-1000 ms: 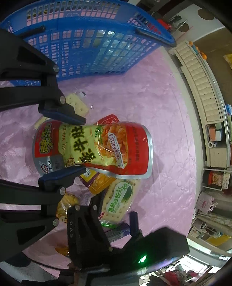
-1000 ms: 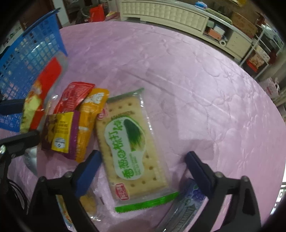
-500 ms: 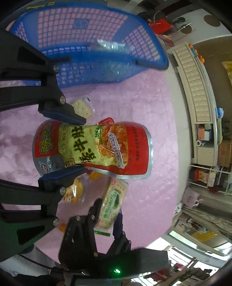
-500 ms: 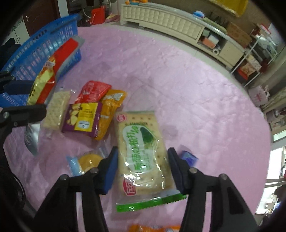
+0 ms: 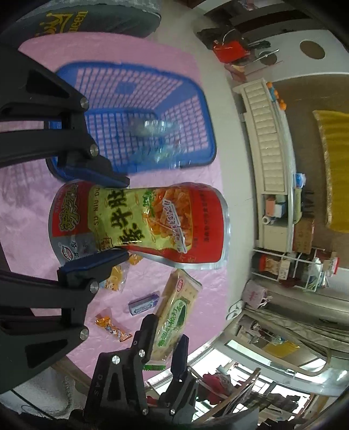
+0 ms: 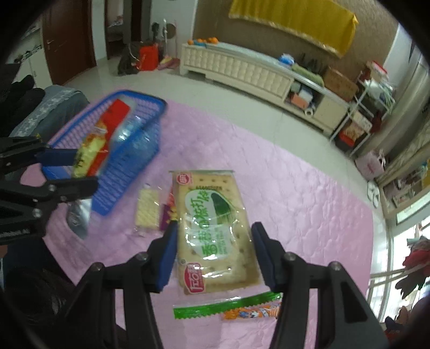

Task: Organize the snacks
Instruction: 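Carry the cracker pack into the basket and release it with the right tool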

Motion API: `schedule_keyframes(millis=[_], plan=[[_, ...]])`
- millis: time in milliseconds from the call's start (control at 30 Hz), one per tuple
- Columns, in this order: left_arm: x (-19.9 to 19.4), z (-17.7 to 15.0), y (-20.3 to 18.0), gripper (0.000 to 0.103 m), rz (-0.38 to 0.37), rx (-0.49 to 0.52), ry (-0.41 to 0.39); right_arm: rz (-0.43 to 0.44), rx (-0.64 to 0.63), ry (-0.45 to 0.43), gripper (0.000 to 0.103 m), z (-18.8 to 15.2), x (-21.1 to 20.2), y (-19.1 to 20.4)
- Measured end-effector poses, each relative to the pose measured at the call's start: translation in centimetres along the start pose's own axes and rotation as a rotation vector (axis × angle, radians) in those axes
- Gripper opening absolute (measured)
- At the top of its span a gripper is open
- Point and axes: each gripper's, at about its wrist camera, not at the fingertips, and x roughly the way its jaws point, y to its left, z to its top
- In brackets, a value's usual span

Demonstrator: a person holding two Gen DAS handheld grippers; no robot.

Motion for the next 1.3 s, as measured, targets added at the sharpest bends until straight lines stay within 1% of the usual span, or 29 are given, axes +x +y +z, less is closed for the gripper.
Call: schedule_keyframes(millis=[133,167,333,500,733,833,967,1033,1100,1233,1300], plan=[[-2.0,-0.3,3.0,0.045,0.022,-0.027,-0.019,0.009,-0.030,-0.026,0.059,1.8,-0.9,2.5],[-2.1,-0.3,3.9,0.045,0.032,-0.032,-0.019,0.013,-0.035,-0.030,0.059,2.2,-0.4,2.2],[-3.6,-0.4,8.3,0.045,0.084,-0.067,-0.025,0.065,-0.054,-0.040,0.059,4.2,0.0,5.1],[-4.6,-1.0,12.0,0.045,0.127,-0.105,-0.028,0.100,-0.126,-0.046,0.059,6.1,0.6,8.4],[-4.9,-2.2,14.8,0.045,0.166,-0.113,-0.004,0.158,-0.254,-0.032,0.059,8.5,3.3,12.9],[-4.8,-2.7,15.8,0.045,0.183,-0.113,0.015,0.169,-0.321,-0.014,0.059,8.5,4.8,14.8],[-4.1,-3.1,16.5,0.045,0.197,-0.122,0.040,0.224,-0.403,0.023,0.059,8.3,7.8,16.7],[-3.7,-3.3,16.7,0.045,0.203,-0.124,0.054,0.235,-0.441,0.039,0.059,8.0,9.0,17.4],[-3.5,-3.4,17.0,0.045,0.210,-0.124,0.064,0.237,-0.473,0.047,0.059,8.0,9.9,18.0],[-2.9,-3.6,17.6,0.045,0.216,-0.140,0.084,0.273,-0.528,0.054,0.059,7.9,10.8,19.1],[-2.8,-3.8,17.8,0.045,0.220,-0.141,0.089,0.254,-0.569,0.062,0.059,7.8,11.1,19.5]])
